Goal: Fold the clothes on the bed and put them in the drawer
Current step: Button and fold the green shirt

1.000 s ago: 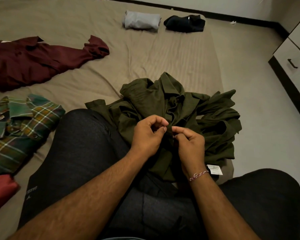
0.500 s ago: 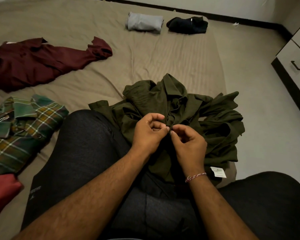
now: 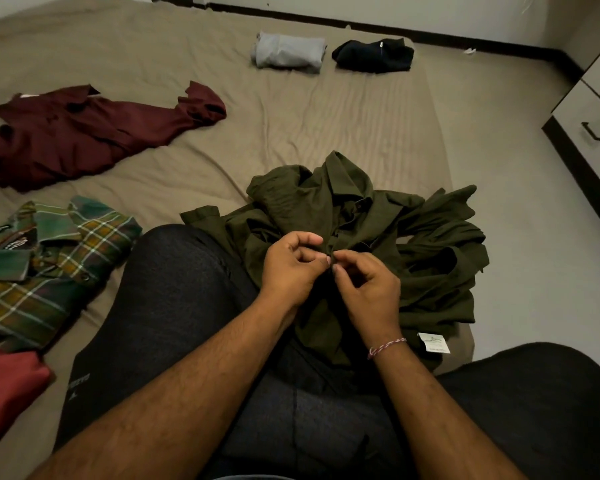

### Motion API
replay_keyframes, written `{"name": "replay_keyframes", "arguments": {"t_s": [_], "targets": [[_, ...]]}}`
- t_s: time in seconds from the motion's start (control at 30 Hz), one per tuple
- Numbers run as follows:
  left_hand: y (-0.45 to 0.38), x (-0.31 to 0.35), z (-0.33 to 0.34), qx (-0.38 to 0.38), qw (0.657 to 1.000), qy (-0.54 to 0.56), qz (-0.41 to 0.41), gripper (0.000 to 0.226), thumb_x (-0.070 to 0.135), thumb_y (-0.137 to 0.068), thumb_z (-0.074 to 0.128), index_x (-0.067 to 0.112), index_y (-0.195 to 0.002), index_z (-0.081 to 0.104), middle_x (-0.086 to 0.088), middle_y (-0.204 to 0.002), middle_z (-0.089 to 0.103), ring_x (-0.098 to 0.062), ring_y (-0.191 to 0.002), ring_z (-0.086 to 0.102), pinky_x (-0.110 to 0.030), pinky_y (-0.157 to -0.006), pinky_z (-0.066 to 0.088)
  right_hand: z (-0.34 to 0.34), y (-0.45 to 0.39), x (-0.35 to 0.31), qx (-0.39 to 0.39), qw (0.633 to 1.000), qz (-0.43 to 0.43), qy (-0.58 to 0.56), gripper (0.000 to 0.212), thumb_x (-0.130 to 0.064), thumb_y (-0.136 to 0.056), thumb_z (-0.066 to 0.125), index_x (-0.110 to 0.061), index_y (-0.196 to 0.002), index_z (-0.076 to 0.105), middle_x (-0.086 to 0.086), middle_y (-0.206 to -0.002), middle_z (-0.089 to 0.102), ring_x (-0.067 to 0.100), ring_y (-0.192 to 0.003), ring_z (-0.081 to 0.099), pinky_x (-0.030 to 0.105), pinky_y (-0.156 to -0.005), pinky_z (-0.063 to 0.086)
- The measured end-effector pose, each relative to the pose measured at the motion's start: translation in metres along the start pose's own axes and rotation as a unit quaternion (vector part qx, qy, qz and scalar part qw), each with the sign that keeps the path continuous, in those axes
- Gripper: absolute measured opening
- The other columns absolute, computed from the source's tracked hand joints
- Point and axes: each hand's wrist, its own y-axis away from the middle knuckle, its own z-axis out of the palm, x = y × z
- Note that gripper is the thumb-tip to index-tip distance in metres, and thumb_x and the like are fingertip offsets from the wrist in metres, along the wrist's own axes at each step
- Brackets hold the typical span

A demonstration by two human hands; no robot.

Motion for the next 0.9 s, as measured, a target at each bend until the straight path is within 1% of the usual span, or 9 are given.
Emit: {"name": "replay_keyframes", "arguments": {"t_s": [0.13, 0.27, 0.4, 0.47, 0.57, 0.63, 0.7, 0.8, 0.9], "targets": [[-0.003, 0.001, -0.003, -0.005, 0.996, 0.066, -0.059, 0.027, -0.012, -0.083, 0.075, 0.007, -0.100, 0.066, -0.003, -0.066, 0.070, -0.009, -0.058, 0.065, -0.019, -0.058, 0.053, 0.003, -0.001, 0.003, -0.020, 1.000, -0.006, -0.011, 0.024, 0.003, -0.085, 0.076, -0.014, -0.103, 0.078, -0.004, -0.090, 0.070, 0.005, -0.082, 0.067, 0.011, -0.076, 0.050], [-0.006, 0.002, -0.004, -0.028, 0.991, 0.077, -0.105, 0.023, -0.013, -0.086, 0.069, 0.009, -0.094, 0.066, -0.005, -0.067, 0.067, -0.013, -0.058, 0.060, -0.020, -0.057, 0.052, 0.002, -0.003, 0.006, -0.036, 0.999, -0.017, -0.019, 0.027, 0.003, -0.084, 0.076, -0.014, -0.105, 0.078, -0.003, -0.091, 0.069, 0.008, -0.084, 0.067, 0.016, -0.078, 0.052], [-0.012, 0.006, -0.005, -0.071, 0.988, 0.054, -0.124, 0.023, -0.012, -0.090, 0.063, 0.009, -0.098, 0.067, -0.008, -0.072, 0.063, -0.011, -0.057, 0.055, -0.021, -0.056, 0.050, -0.002, -0.007, 0.009, -0.050, 0.998, -0.007, -0.034, 0.027, 0.000, -0.084, 0.079, -0.016, -0.106, 0.079, -0.005, -0.094, 0.070, 0.011, -0.087, 0.069, 0.024, -0.082, 0.056], [-0.013, 0.007, -0.005, -0.080, 0.989, 0.039, -0.114, 0.023, -0.012, -0.089, 0.064, 0.008, -0.100, 0.068, -0.008, -0.072, 0.064, -0.012, -0.058, 0.056, -0.022, -0.057, 0.050, -0.003, -0.008, 0.010, -0.045, 0.998, 0.004, -0.034, 0.027, -0.001, -0.084, 0.080, -0.017, -0.106, 0.079, -0.006, -0.093, 0.070, 0.010, -0.087, 0.070, 0.023, -0.082, 0.056], [-0.012, 0.008, -0.005, -0.072, 0.994, 0.022, -0.085, 0.023, -0.013, -0.088, 0.067, 0.003, -0.104, 0.067, -0.008, -0.068, 0.064, -0.010, -0.056, 0.059, -0.020, -0.056, 0.051, -0.002, -0.007, 0.009, -0.032, 0.999, 0.013, -0.030, 0.027, 0.001, -0.082, 0.080, -0.017, -0.102, 0.079, -0.005, -0.091, 0.071, 0.007, -0.084, 0.069, 0.015, -0.078, 0.052], [-0.009, 0.008, -0.004, -0.061, 0.996, -0.013, -0.056, 0.020, -0.009, -0.090, 0.068, 0.002, -0.107, 0.068, -0.010, -0.070, 0.063, -0.009, -0.056, 0.059, -0.021, -0.057, 0.051, -0.001, -0.005, 0.008, -0.021, 1.000, 0.007, -0.016, 0.027, 0.001, -0.081, 0.081, -0.017, -0.101, 0.080, -0.005, -0.090, 0.071, 0.005, -0.081, 0.069, 0.011, -0.075, 0.051], [-0.006, 0.007, -0.003, -0.054, 0.997, -0.058, -0.019, 0.017, -0.001, -0.090, 0.072, 0.006, -0.106, 0.070, -0.010, -0.071, 0.067, -0.011, -0.060, 0.063, -0.024, -0.061, 0.054, 0.000, -0.004, 0.007, -0.013, 1.000, -0.001, 0.000, 0.024, -0.001, -0.082, 0.081, -0.016, -0.100, 0.080, -0.005, -0.090, 0.071, 0.005, -0.079, 0.068, 0.011, -0.073, 0.050], [-0.002, 0.004, 0.000, -0.051, 0.993, -0.104, 0.034, 0.023, -0.002, -0.088, 0.073, 0.014, -0.104, 0.070, -0.014, -0.080, 0.074, -0.020, -0.076, 0.074, -0.031, -0.076, 0.061, 0.000, -0.002, 0.005, -0.004, 1.000, -0.010, 0.024, 0.019, -0.007, -0.083, 0.081, -0.017, -0.099, 0.079, -0.007, -0.090, 0.071, 0.002, -0.079, 0.067, 0.009, -0.073, 0.048], [-0.004, 0.002, 0.002, -0.026, 0.990, -0.130, 0.046, 0.029, -0.007, -0.086, 0.068, 0.017, -0.101, 0.069, -0.008, -0.074, 0.070, -0.016, -0.071, 0.069, -0.036, -0.077, 0.060, 0.000, 0.001, 0.003, 0.000, 0.997, -0.034, 0.071, 0.016, -0.011, -0.083, 0.081, -0.016, -0.099, 0.078, -0.007, -0.091, 0.071, 0.000, -0.080, 0.065, 0.006, -0.075, 0.045]]}}
